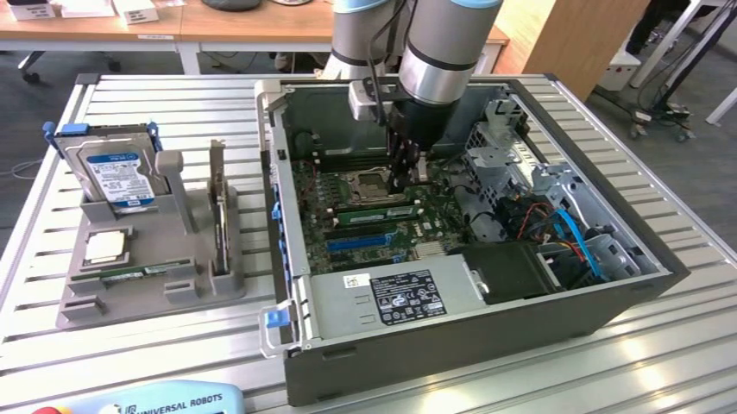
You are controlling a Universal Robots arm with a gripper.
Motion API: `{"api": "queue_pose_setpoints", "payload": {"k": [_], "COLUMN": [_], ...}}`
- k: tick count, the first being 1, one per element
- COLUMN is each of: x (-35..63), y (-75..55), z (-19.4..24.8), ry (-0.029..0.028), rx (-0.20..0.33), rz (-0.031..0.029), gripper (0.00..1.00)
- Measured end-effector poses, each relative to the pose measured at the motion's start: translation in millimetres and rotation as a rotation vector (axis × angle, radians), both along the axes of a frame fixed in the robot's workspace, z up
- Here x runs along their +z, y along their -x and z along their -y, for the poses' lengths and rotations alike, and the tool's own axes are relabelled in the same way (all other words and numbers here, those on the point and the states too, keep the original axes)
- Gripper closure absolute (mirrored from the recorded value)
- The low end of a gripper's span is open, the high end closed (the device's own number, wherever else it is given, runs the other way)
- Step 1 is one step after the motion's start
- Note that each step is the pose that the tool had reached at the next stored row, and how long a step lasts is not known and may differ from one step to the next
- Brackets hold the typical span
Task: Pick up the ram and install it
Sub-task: 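Press down the ram until it locks into place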
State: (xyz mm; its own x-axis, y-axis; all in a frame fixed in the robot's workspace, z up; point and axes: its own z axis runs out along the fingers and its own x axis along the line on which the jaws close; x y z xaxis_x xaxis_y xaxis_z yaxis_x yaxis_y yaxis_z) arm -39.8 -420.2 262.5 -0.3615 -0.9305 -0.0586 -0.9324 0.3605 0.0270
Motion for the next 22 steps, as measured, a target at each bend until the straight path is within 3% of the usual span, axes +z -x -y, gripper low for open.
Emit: {"api": "queue_pose_setpoints", "payload": {"k": [15, 22], "x": [0.0, -0.2], "y": [0.0, 0.0], "z": [0.0, 0.0], "ry": [0.0001, 0.0], "rx": [-0.004, -0.102], "rz": [-0.0001, 0.0001], "gripper": [0.9, 0.9]}}
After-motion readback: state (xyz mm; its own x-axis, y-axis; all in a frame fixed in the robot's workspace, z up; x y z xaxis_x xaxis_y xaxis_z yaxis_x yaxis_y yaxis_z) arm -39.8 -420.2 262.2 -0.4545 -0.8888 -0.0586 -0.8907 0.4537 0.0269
